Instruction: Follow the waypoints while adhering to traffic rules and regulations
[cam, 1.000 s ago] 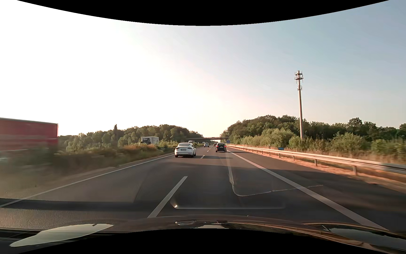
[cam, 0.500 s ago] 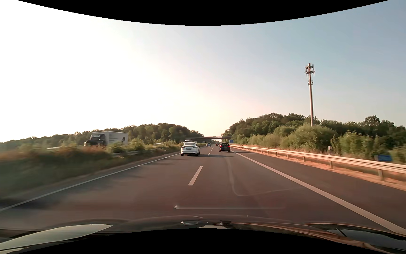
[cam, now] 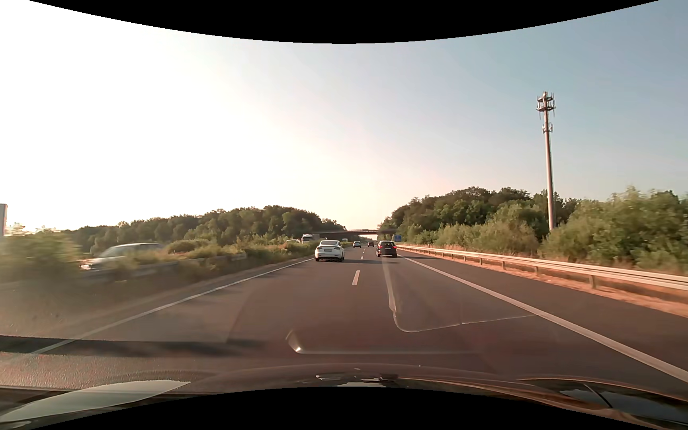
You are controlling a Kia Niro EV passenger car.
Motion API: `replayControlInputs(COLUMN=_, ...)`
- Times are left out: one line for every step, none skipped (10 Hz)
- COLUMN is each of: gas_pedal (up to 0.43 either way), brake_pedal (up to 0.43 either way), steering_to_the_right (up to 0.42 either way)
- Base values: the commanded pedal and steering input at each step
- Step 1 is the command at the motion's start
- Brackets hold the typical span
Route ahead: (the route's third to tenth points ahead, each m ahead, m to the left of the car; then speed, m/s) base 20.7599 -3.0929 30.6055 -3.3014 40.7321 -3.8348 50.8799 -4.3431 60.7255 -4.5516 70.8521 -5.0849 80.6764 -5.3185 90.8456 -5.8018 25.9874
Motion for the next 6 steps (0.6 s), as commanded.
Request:
replayControlInputs(gas_pedal=0.000, brake_pedal=0.000, steering_to_the_right=-0.001)
replayControlInputs(gas_pedal=0.047, brake_pedal=0.000, steering_to_the_right=-0.001)
replayControlInputs(gas_pedal=0.177, brake_pedal=0.000, steering_to_the_right=-0.001)
replayControlInputs(gas_pedal=0.209, brake_pedal=0.000, steering_to_the_right=-0.001)
replayControlInputs(gas_pedal=0.228, brake_pedal=0.000, steering_to_the_right=-0.001)
replayControlInputs(gas_pedal=0.228, brake_pedal=0.000, steering_to_the_right=-0.001)
